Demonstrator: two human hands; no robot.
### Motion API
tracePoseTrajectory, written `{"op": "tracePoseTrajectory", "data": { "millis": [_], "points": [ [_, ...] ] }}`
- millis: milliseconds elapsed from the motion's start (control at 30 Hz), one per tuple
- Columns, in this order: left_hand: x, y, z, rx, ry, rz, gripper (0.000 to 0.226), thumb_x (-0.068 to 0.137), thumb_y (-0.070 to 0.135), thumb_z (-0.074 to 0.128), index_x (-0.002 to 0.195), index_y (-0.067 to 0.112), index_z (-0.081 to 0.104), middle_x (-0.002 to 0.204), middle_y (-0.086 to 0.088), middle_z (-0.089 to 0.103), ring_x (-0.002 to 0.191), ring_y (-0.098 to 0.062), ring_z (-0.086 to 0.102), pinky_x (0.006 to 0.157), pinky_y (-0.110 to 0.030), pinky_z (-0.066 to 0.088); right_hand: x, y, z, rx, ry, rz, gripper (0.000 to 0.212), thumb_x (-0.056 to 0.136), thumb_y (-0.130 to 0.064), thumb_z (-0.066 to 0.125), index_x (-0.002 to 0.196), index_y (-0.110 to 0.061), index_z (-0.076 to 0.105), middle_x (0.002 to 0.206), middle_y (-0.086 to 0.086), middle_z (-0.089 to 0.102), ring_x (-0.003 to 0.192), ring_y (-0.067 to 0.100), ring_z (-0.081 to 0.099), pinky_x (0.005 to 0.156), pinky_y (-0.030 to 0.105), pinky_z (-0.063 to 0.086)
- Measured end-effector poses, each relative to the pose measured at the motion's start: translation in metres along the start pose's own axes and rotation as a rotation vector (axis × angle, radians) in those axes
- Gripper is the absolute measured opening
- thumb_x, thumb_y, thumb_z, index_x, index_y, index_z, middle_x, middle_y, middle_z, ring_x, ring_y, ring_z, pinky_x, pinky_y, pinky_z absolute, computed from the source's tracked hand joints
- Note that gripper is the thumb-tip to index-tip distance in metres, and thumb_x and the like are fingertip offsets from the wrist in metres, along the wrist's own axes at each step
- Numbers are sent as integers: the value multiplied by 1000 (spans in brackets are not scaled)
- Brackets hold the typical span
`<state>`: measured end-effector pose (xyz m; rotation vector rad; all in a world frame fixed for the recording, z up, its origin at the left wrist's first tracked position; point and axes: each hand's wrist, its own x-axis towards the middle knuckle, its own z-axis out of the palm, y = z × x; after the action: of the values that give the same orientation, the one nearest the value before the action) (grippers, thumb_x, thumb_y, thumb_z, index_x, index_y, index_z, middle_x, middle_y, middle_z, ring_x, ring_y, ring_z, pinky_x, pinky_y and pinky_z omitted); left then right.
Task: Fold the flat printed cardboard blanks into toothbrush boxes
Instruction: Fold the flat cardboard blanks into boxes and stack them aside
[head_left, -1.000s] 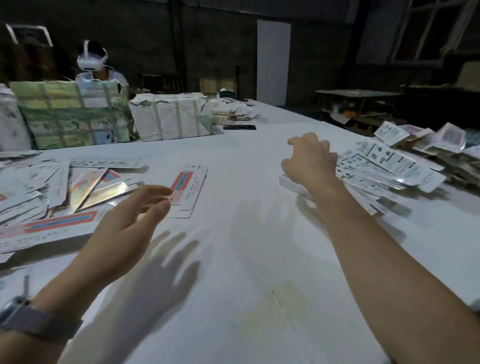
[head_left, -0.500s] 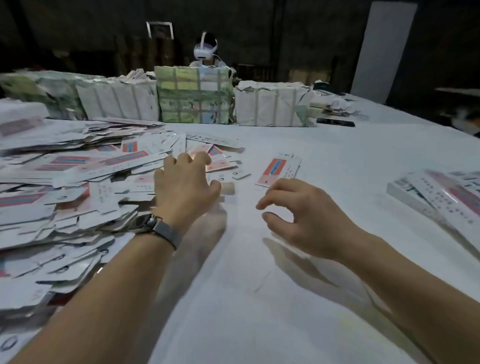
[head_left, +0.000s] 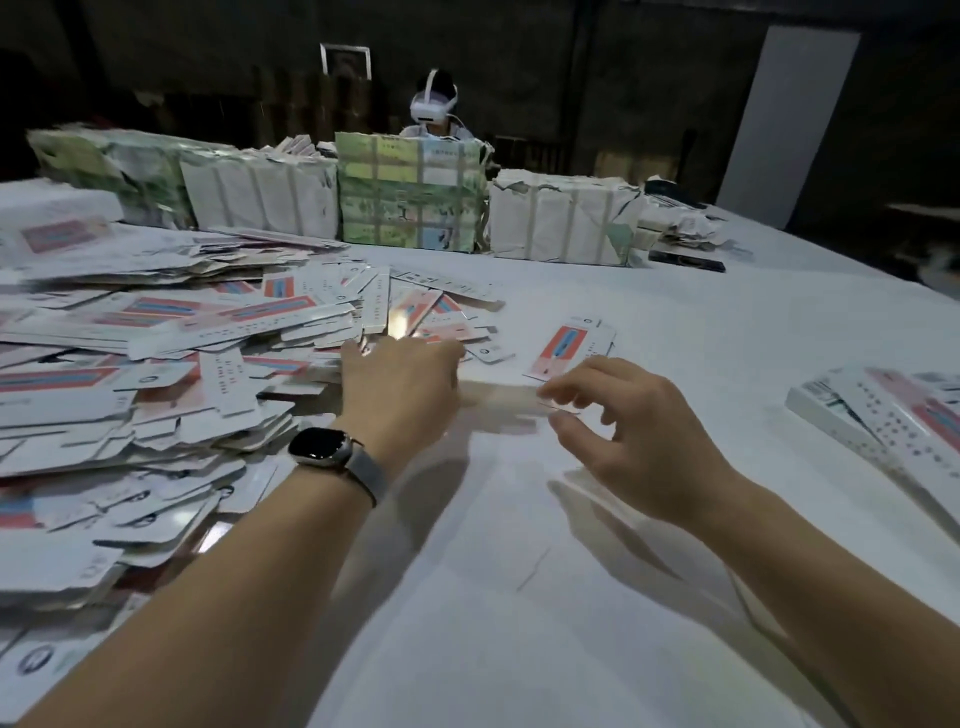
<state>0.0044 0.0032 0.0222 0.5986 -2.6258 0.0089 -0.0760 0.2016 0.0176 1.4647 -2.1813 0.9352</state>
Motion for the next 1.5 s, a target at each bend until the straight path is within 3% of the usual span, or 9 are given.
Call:
{"op": "tracePoseTrajectory", "data": {
  "millis": [167, 367, 567, 733, 933, 1100, 1267, 1400, 1500],
  "points": [
    [-2, 26, -24, -359, 514, 331, 24, 99, 21, 48, 114, 12, 63, 66, -10, 64, 53, -38, 54, 47, -36, 41, 9, -1, -14, 183, 299, 103, 45, 88, -25, 65, 130, -34, 50, 105, -9, 58, 90, 8, 59, 70, 24, 49],
    [-13, 45, -29, -1349, -235, 364, 38, 105, 22, 40, 139, 33, 52, 116, 15, 70, 105, -7, 67, 78, -21, 56, 15, -3, -24, 181, 374, 96, 55, 92, -27, 56, 144, -33, 39, 89, -14, 48, 77, 4, 48, 68, 22, 48],
    [-22, 54, -22, -1831, -669, 246, 49, 97, 28, 40, 144, 37, 43, 127, -9, 66, 106, -38, 68, 80, -53, 59, 14, 3, -29, 293, 301, 163, 49, 94, -26, 58, 142, -31, 50, 70, 8, 49, 69, 21, 57, 61, 33, 57],
    [-25, 52, -16, -1817, -704, 222, 50, 102, 52, 30, 142, 28, 47, 121, -6, 70, 105, -33, 70, 76, -41, 59, 15, 7, -26, 426, 304, 226, 32, 94, -22, 67, 124, -32, 66, 65, 9, 61, 64, 26, 66, 62, 40, 60],
    [-25, 60, -15, -1834, -677, 139, 74, 88, 68, 47, 144, 20, 46, 126, -22, 61, 99, -34, 67, 76, -46, 60, 15, 9, -26, 504, 328, 252, 14, 90, -16, 72, 97, -28, 75, 57, -8, 63, 51, 5, 55, 49, 13, 46],
    [-23, 68, -13, -1725, -666, 183, 53, 105, 44, 29, 144, 11, 43, 111, -22, 59, 70, -19, 71, 58, -30, 59, 18, 11, -34, 409, 323, 308, 19, 89, -35, 72, 77, -21, 66, 60, -6, 60, 53, 8, 52, 52, 26, 46],
    [-16, 82, -25, -1767, -387, 284, 152, 22, 81, 79, 134, -11, 37, 86, -23, 58, 56, -23, 64, 50, -31, 55, 19, 15, -45, 309, 225, 290, 31, 94, -38, 64, 74, -15, 59, 62, -4, 61, 58, 17, 54, 53, 36, 46],
    [-18, 84, -10, -1692, -439, 161, 40, 106, 27, 38, 137, 2, 40, 94, -24, 63, 70, -31, 68, 57, -41, 55, 21, 17, -51, 431, 181, 278, 30, 89, -35, 57, 65, -19, 50, 59, -4, 60, 52, 6, 50, 49, 24, 37],
    [-33, 77, -14, -1714, -599, 101, 44, 106, 38, 34, 146, 52, 22, 105, -21, 68, 80, -36, 69, 62, -46, 58, 21, 17, -53, 522, 177, 252, 29, 90, -28, 58, 65, -16, 48, 58, -2, 58, 51, 6, 49, 48, 19, 35]
  ]
}}
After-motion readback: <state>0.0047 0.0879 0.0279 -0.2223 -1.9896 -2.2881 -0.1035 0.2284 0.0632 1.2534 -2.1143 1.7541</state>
